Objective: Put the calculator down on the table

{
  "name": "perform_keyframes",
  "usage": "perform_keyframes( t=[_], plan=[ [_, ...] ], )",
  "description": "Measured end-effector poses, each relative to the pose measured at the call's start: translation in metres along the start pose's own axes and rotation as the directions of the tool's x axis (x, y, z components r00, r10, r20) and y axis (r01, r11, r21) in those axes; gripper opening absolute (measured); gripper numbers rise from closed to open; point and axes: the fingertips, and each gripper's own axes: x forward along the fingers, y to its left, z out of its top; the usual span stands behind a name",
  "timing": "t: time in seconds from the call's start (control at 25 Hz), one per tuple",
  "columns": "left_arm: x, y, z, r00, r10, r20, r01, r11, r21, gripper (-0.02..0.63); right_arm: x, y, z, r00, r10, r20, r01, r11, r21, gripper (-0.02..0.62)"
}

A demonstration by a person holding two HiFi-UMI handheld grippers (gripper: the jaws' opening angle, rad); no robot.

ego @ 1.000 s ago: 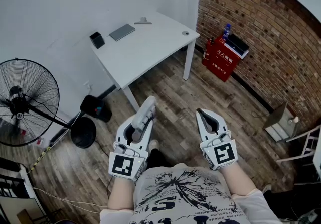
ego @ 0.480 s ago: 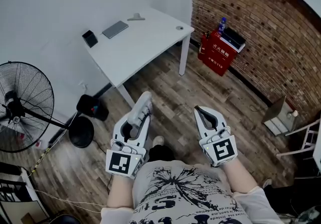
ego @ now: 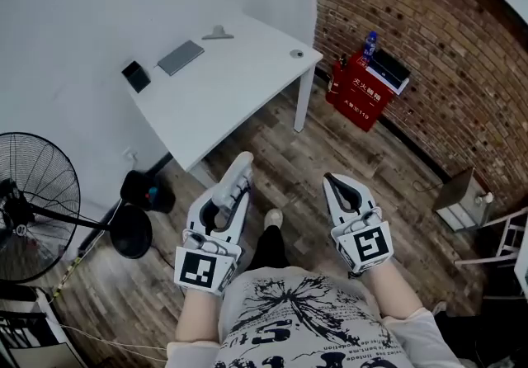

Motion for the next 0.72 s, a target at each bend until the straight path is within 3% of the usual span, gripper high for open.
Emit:
perform_keyframes(
  t=[0.2, 0.44, 0.72],
  plan=[
    [0.091, 0.078, 0.004, 1.0, -0.018, -0.006, 0.018, 1.0, -0.012, 0.141, 0.102, -0.052, 0.006, 0.999, -0.015, -0.028, 0.017, 0.999, 0.04, 0.015],
    [0.192, 0.176, -0.001, 0.999, -0.047, -0.009, 0.047, 0.998, -0.029, 0.141, 0.239, -0.101, 0.012, 0.998, 0.007, -0.065, -0.006, 1.0, 0.021, 0.015],
    [0.27, 0.275, -0.019, 0.999, -0.018, -0.039, 0.016, 0.999, -0.047, 0.141, 0.369, -0.131, 0.017, 0.998, 0.035, -0.06, -0.034, 0.999, 0.009, 0.015]
  ],
)
